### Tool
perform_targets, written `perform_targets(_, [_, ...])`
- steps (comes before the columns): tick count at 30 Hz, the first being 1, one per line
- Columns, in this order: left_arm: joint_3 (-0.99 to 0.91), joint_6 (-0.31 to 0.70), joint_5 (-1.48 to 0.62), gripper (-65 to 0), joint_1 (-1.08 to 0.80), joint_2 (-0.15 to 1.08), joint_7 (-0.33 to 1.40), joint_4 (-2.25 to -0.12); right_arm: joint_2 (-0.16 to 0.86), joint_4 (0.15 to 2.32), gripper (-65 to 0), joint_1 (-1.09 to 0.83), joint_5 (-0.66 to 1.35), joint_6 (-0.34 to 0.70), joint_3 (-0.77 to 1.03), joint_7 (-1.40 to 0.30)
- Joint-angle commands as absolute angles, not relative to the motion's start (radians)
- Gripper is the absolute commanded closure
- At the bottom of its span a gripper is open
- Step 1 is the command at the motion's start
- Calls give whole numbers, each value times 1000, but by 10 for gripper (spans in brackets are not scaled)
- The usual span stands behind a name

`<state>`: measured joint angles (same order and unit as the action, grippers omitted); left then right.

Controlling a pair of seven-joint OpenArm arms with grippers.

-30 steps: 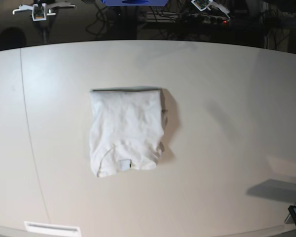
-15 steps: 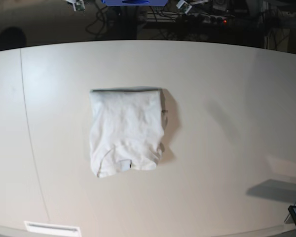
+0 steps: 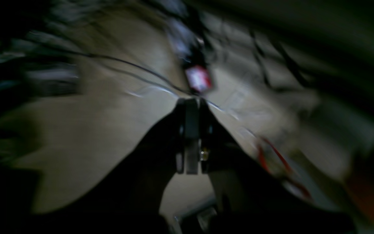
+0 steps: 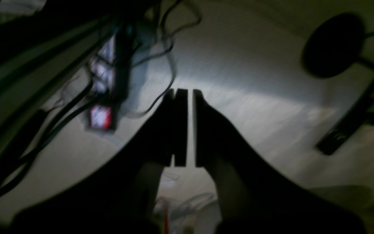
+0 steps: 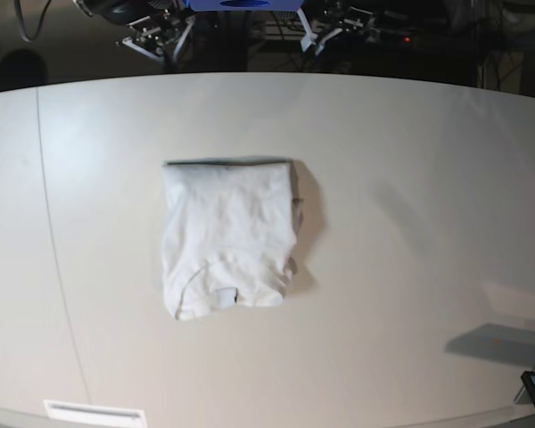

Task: Fold the T-shirt properly

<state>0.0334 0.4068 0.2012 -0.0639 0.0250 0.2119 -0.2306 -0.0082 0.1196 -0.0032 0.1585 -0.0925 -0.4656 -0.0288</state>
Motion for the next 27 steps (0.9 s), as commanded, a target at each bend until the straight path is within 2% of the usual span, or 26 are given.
perform_targets(1, [33, 390, 197, 0, -62, 15, 213, -226, -12, 117, -36, -2, 160, -64, -469, -44])
perform_targets(3, [36, 346, 199, 0, -61, 7, 213, -226, -8, 117, -36, -1, 160, -7, -467, -50])
perform_targets(6, [42, 332, 202, 0, -59, -15, 213, -229, -7, 117, -36, -8, 160, 36, -470, -16])
perform_targets(14, [35, 331, 199, 0, -59, -21, 213, -232, -8, 119, -36, -48, 160, 38, -464, 154])
perform_targets(27, [33, 331, 199, 0, -35, -18, 211, -226, 1, 116, -36, -56, 159, 41, -472, 185])
